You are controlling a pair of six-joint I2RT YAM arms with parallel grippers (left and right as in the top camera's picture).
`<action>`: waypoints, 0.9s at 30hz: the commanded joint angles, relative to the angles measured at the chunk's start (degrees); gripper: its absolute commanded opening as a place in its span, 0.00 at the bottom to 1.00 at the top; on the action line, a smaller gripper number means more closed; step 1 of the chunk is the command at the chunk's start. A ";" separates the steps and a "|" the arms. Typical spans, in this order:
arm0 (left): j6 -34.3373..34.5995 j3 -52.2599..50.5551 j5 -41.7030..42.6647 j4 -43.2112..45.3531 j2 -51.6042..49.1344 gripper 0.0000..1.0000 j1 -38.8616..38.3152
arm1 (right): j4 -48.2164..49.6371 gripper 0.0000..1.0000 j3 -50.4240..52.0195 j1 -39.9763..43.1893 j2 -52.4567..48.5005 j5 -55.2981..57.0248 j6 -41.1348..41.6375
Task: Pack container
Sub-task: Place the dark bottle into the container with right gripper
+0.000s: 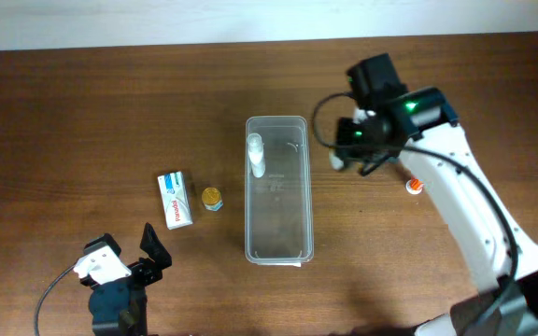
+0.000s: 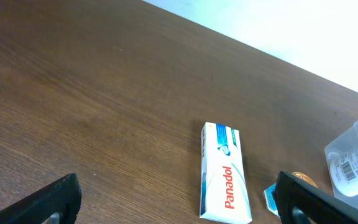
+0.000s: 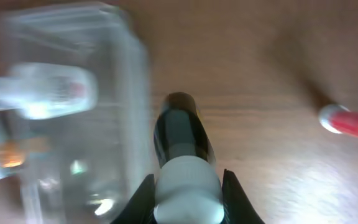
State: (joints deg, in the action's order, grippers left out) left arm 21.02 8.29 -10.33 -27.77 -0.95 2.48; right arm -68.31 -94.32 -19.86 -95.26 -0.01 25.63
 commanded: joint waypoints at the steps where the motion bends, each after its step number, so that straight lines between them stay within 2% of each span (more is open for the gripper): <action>1: 0.57 -0.39 0.42 0.15 0.55 0.99 -0.24 | 2.29 0.13 -2.99 -5.03 1.42 -0.85 5.60; 5: 0.57 -0.39 0.42 0.15 0.55 0.99 -0.24 | 4.96 0.13 -2.97 -9.88 0.74 0.94 8.22; 10: 0.57 -0.39 0.42 0.15 0.55 0.99 -0.24 | 6.12 0.13 -2.97 -14.23 -3.02 8.44 12.46; 21: 0.57 -0.39 0.42 0.15 0.55 0.99 -0.24 | 13.86 0.13 -2.97 -14.53 -13.86 9.03 15.41; 27: 0.57 -0.39 0.42 0.15 0.55 1.00 -0.24 | 17.25 0.14 -2.97 -14.51 -16.24 8.48 17.35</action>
State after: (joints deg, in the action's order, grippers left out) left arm 21.02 8.29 -10.31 -27.77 -0.95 2.48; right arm -52.42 -96.16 -34.24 -110.89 7.49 40.58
